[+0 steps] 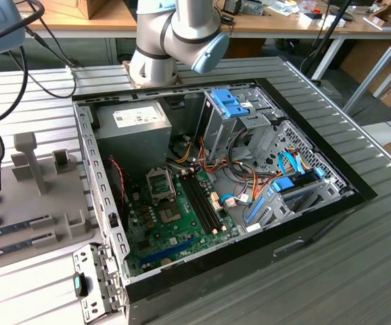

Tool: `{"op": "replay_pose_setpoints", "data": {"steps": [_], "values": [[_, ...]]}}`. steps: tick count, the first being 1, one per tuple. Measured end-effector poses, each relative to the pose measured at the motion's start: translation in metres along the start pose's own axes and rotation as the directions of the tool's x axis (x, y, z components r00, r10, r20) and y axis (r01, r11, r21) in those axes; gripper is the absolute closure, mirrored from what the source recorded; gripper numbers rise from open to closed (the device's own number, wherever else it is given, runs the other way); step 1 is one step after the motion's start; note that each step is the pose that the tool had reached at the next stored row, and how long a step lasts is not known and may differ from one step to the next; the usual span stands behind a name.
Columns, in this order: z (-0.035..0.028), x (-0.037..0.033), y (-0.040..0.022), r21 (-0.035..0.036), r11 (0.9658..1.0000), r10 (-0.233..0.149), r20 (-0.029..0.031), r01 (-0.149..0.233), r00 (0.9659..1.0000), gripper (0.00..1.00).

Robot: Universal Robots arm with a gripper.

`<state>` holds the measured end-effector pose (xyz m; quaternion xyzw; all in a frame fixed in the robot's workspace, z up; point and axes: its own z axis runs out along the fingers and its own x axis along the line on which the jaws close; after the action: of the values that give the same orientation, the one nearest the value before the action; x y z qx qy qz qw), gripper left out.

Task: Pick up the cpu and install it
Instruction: 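Pick up the cpu and move it towards the insertion slot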

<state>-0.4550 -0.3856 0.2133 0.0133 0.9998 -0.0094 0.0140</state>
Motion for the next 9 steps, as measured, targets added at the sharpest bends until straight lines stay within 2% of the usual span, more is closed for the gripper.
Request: {"op": "replay_pose_setpoints", "data": {"steps": [1,5,9], "values": [[0.0007,-0.0002,0.0,0.0078,1.0,-0.001,0.0003,0.001,1.0,0.44],[0.0025,-0.0023,0.0003,0.0223,0.9997,-0.002,0.0006,0.002,1.0,0.44],[0.0051,-0.0024,0.0005,0.023,0.9997,-0.003,0.0006,0.003,1.0,0.44]]}}
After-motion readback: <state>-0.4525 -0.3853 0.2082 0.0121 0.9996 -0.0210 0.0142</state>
